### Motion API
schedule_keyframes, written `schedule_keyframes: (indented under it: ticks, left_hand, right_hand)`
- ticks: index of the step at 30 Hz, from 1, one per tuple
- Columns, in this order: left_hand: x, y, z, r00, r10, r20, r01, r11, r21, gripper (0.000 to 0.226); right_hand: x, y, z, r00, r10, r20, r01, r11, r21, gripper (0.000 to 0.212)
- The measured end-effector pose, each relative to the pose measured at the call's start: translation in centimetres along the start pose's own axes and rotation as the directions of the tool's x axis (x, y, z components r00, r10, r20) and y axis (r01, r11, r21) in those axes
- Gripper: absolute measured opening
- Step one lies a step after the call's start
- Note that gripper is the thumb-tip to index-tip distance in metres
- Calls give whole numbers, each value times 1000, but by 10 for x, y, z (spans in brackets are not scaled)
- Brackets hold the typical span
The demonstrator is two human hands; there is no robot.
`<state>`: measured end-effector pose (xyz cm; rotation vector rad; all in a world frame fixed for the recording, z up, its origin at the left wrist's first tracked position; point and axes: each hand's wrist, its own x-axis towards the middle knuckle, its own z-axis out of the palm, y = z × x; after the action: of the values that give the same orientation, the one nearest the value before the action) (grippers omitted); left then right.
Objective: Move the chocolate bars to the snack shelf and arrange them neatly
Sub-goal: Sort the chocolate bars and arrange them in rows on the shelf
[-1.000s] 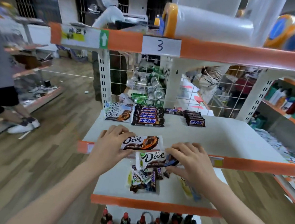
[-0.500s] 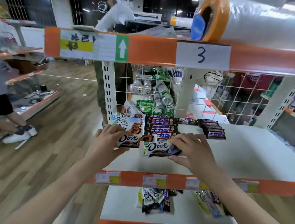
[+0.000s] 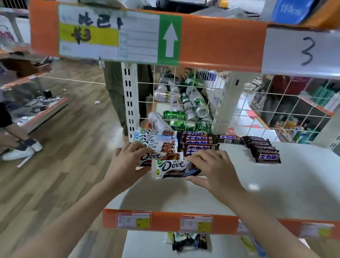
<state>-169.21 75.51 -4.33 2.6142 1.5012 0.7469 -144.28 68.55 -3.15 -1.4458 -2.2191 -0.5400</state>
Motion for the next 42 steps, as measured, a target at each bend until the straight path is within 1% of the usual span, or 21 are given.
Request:
schedule_keyframes:
  ticks: [9,16,20,23,27,31,34,38,42]
  left_hand:
    - [8,-17,8,1000,-20,-7,20,1000,-17,48]
    - [15,-22,17,999,-26,32,26,999,-20,51]
    - [15,-22,20,1000,-27,16,28,996,-82,50]
    - [15,-24,19,1000,-13,-3,12,997,-80,51]
    - [15,-29,20,1000,-19,-7,18,998,-64,47]
    - [15,-31,18,999,-50,17,51,997,-53,59]
    - [10,-35,13,999,-35,11,36,998,-51,68]
    - [0,-43,6,999,-23,24,24,999,-41,84]
    - [-9,-53,1,999,-40,30,42,998,-51,92]
  right_hand:
    - [16,-5,17,1000,-1,-9,1,1000,17,43]
    - [23,-9,26,1000,3,15,-3,1000,20,43]
    - [24,-10,27,1000,5,14,-5,1000,23,42]
    - [25,-10,28,1000,13,16,-13,1000,21,42]
    - [28,-13,28,1000,18,20,-18,1000,25,43]
    - [31,-15,30,999,24,38,-25,999,25,42]
    - [35,-19,31,998,44,54,-45,999,20,42]
    - [45,-29,35,994,66,92,-68,997,23,43]
    - [53,-39,40,985,82,150,-86,996,20,45]
